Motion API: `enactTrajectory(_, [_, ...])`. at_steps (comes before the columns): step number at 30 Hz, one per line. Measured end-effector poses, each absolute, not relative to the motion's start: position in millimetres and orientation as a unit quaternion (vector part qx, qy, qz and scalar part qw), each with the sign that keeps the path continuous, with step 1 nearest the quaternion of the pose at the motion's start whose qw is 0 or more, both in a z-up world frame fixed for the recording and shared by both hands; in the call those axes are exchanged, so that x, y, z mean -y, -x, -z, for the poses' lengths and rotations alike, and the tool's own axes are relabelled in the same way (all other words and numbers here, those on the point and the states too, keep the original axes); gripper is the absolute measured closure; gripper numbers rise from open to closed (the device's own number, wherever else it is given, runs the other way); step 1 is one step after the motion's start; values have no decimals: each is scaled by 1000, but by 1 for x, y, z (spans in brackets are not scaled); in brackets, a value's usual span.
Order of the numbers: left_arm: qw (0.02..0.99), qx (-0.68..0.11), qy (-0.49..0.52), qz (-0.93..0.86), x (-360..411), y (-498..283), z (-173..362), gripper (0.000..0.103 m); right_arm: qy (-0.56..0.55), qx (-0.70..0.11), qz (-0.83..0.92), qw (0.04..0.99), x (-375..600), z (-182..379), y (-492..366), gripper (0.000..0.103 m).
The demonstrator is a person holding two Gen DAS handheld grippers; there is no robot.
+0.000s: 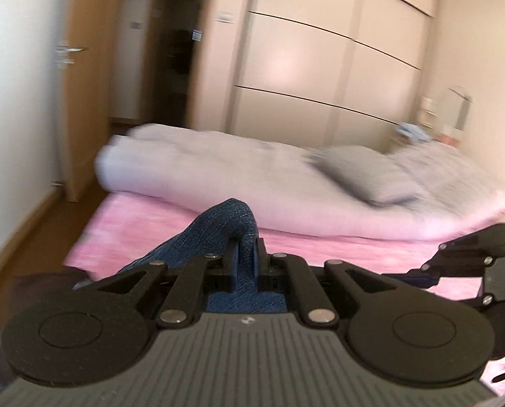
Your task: Fold clothes
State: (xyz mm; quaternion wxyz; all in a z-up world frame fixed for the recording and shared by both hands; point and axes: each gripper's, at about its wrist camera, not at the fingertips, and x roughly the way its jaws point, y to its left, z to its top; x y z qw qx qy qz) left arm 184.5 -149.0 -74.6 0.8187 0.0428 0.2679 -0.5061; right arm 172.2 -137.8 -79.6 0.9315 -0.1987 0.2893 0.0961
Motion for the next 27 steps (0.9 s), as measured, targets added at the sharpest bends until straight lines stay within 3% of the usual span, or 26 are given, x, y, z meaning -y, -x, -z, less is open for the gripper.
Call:
enactTrajectory(5, [740, -340, -70, 576, 277, -45, 132, 97, 210, -343, -74, 913, 222, 114, -38, 93])
enactTrajectory(9, [661, -414, -110, 616, 347, 70, 200, 97, 192, -422, -71, 883, 263, 183, 62, 93])
enactTrajectory(12, [621, -455, -142, 622, 377, 125, 238, 97, 162, -458, -44, 873, 304, 206, 113, 93])
enactTrajectory(17, [613, -471, -160, 614, 383, 141, 259, 97, 154, -470, -59, 867, 303, 225, 143, 93])
enactTrajectory(23, [610, -448, -170, 631, 387, 127, 235, 97, 125, -453, -49, 881, 290, 212, 123, 93])
enactTrajectory(27, [576, -461, -177, 652, 383, 116, 233, 90, 138, -476, -39, 868, 279, 217, 103, 92])
